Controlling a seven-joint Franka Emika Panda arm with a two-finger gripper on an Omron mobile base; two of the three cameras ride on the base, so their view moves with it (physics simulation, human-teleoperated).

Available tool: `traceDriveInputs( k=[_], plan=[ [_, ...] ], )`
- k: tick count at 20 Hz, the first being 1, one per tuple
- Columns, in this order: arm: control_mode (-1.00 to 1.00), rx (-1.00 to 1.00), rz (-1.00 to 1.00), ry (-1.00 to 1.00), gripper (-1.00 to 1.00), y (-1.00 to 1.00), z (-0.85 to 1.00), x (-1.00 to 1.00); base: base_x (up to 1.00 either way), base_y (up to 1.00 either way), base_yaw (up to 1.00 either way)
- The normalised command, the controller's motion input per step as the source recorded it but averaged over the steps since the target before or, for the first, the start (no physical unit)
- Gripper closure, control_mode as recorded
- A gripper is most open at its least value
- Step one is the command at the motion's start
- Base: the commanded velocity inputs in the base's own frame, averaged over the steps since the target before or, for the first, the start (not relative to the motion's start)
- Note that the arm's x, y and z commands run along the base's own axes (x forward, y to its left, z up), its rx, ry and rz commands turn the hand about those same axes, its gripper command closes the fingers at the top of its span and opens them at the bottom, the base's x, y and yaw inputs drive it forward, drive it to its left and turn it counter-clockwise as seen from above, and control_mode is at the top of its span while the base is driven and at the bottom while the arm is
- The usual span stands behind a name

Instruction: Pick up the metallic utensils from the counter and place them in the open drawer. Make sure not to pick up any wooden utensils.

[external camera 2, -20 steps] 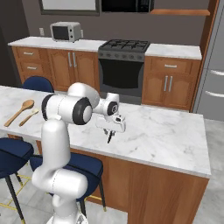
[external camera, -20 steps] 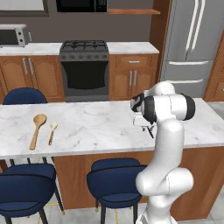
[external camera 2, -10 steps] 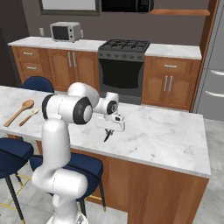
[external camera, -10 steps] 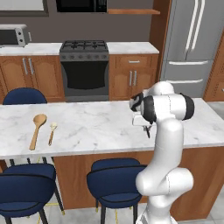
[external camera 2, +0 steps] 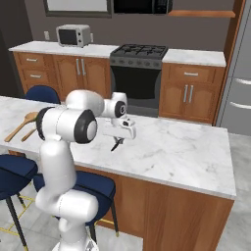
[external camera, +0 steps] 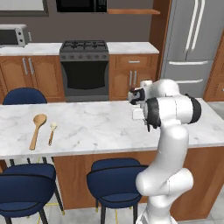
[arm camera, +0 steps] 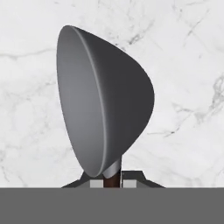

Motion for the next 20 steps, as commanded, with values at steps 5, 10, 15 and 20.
traceDriveInputs(
  k=[5,10,15,20],
  plan=[
    [-1.00,-0.09,-0.09,-0.04,1.00,0.10,1.00,-0.74,0.00,0.00,0.00],
    [-1.00,0.00,-0.09,-0.01,1.00,0.03,1.00,-0.94,0.00,0.00,0.00],
    [-1.00,0.00,-0.03,-0.01,1.00,0.16,0.96,-1.00,0.00,0.00,0.00],
    [-1.00,0.00,0.00,0.00,1.00,0.34,0.62,-1.00,0.00,0.00,0.00]
  ],
)
